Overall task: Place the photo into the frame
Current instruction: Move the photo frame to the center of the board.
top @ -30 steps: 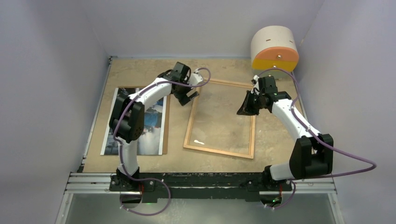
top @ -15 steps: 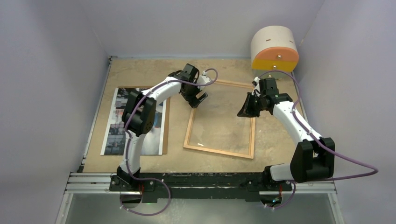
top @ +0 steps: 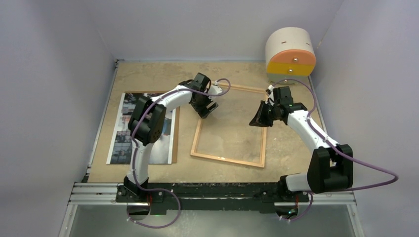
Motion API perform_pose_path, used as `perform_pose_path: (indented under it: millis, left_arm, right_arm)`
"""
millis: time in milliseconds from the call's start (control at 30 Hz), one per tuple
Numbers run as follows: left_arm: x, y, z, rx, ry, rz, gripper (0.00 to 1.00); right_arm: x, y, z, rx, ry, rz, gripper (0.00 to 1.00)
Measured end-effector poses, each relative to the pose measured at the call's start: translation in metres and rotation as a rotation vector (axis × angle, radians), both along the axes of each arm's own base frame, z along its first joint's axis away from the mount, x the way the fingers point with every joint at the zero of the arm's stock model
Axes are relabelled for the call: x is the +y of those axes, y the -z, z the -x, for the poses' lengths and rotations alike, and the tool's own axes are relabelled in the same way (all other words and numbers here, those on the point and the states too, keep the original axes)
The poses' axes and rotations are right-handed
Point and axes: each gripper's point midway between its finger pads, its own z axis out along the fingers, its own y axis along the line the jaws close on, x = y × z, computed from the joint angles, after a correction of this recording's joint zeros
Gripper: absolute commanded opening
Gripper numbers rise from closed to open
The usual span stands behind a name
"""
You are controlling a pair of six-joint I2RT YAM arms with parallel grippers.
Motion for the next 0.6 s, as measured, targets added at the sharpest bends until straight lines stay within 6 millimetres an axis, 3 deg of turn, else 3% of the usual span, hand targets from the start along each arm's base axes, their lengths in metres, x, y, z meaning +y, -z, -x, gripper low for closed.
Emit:
perform_pose_path:
  millis: [233, 400, 600]
  left_arm:
    - [0.025, -0.002, 0.001, -0.023, -0.019, -0.042, 0.79]
    - [0.044, -0.008, -0.001, -0.017, -0.048, -0.053, 0.92]
    - [0.052, -0.047, -0.006, -0.042, -0.060, 0.001, 0.96]
  right_arm:
    - [0.025, 0.002, 0.005, -0.004, -0.032, -0.028, 0.00]
    - [0.044, 0.002, 0.006, -0.008, -0.058, -0.048, 0.00]
    - [0.045, -0.003, 0.002, -0.012, -0.046, -0.058, 0.00]
